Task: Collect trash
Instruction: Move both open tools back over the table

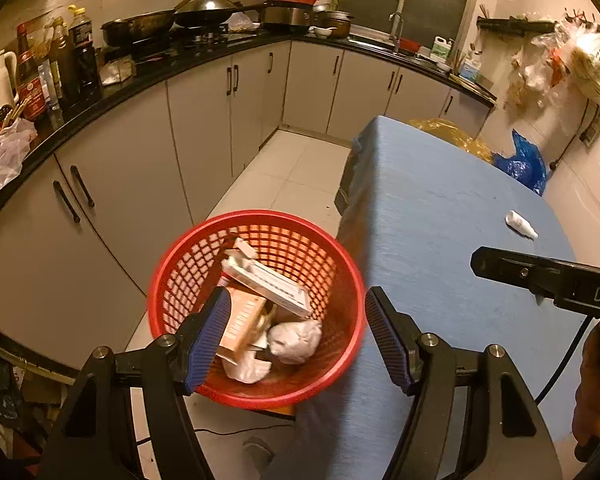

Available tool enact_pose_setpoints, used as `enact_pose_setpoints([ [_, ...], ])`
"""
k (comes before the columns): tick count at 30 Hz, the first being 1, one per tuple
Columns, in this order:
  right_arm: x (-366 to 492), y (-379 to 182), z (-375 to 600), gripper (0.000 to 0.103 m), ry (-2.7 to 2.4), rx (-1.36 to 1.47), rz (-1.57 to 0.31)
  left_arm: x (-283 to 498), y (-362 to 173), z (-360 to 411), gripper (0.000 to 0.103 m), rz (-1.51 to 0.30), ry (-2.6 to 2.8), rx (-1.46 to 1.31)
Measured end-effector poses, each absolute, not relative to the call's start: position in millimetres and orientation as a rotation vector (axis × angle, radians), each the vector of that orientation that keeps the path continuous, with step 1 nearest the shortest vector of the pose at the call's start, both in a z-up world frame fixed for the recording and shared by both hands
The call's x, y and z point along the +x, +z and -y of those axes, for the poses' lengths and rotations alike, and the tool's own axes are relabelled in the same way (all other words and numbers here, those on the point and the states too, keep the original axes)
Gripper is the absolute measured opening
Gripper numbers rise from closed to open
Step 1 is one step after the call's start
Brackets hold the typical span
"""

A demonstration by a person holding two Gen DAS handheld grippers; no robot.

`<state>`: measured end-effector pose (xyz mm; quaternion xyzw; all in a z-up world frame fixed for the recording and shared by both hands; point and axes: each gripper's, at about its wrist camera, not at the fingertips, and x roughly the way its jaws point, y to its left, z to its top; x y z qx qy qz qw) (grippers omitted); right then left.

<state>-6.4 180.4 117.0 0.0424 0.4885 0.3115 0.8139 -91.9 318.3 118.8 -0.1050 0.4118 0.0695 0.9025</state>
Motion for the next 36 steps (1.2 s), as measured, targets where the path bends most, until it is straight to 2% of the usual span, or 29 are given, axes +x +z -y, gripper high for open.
enact_pose_setpoints([
  [13, -25.9, 107.3, -82.9, 0.039, 0.558, 0.163, -1.048, -85.1, 123.1, -239.6, 0.068, -0.869, 0.056, -0.151],
  [23, -34.4, 87.9, 36.9, 0.039, 0.366, 0.207, -1.040, -80.2, 115.1, -175.5, 0.069, -0.917, -0.042, -0.095],
  [29, -15.7, 87.7, 101.1, 0.039, 0.295, 0.219, -1.022, -83.4, 111.4, -141.2, 0.069, -0.941, -0.087, -0.062],
  [36, 31.1, 105.3, 118.5, 0.039, 0.358, 0.156, -0.977, -88.3, 109.1, -119.0, 0.069, -0.964, -0.085, -0.051],
])
